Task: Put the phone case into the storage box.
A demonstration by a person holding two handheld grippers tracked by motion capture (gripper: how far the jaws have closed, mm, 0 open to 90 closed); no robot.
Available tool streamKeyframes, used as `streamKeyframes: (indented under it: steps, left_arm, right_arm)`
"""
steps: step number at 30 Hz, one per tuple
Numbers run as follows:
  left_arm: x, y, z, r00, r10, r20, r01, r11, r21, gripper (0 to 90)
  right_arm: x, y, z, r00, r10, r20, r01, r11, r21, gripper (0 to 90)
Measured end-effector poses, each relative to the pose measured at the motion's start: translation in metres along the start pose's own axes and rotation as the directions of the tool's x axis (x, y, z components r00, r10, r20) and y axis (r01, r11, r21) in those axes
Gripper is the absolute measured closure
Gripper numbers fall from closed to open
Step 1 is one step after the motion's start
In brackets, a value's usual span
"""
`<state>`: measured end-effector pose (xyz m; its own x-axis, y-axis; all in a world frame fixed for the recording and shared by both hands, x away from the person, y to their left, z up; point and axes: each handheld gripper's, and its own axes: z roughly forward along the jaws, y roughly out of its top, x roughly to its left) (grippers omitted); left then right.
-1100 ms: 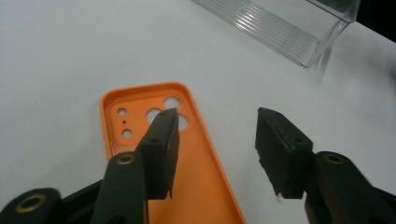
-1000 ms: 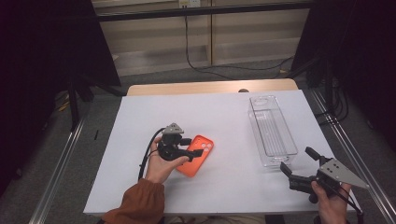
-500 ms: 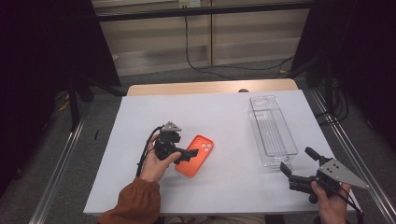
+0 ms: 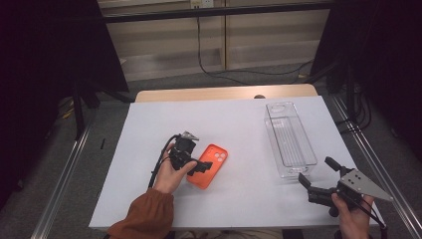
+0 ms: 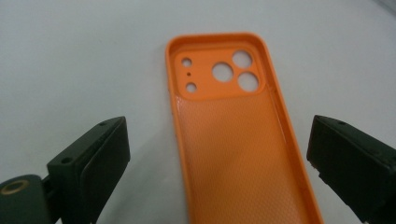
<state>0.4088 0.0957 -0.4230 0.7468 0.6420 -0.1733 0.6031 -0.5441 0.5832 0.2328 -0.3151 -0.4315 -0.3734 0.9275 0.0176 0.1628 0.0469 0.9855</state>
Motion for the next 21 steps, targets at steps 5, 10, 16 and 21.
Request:
streamKeyframes:
  steps: [5,10,16,21]
  left_arm:
    - [-0.005,0.007,0.009,0.9999,0.011,-0.008,-0.01,0.9993,0.035,5.8]
    - [-0.007,0.01,0.018,0.9998,0.022,-0.002,-0.022,0.9982,0.055,5.7]
    - [-0.011,0.009,0.023,0.9984,0.056,-0.002,-0.056,0.9952,0.081,5.6]
    - [-0.012,0.009,0.03,0.9974,0.072,-0.006,-0.071,0.993,0.094,5.7]
  right_arm:
    - [0.0,0.0,0.0,1.0,-0.002,0.0,0.002,1.0,0.004,0.0]
    - [0.0,0.0,0.0,1.0,-0.002,0.0,0.002,1.0,0.005,0.0]
    - [0.0,0.0,0.0,1.0,-0.001,0.001,0.001,1.0,0.004,0.0]
    - [0.0,0.0,0.001,1.0,-0.002,0.002,0.002,1.0,0.004,0.0]
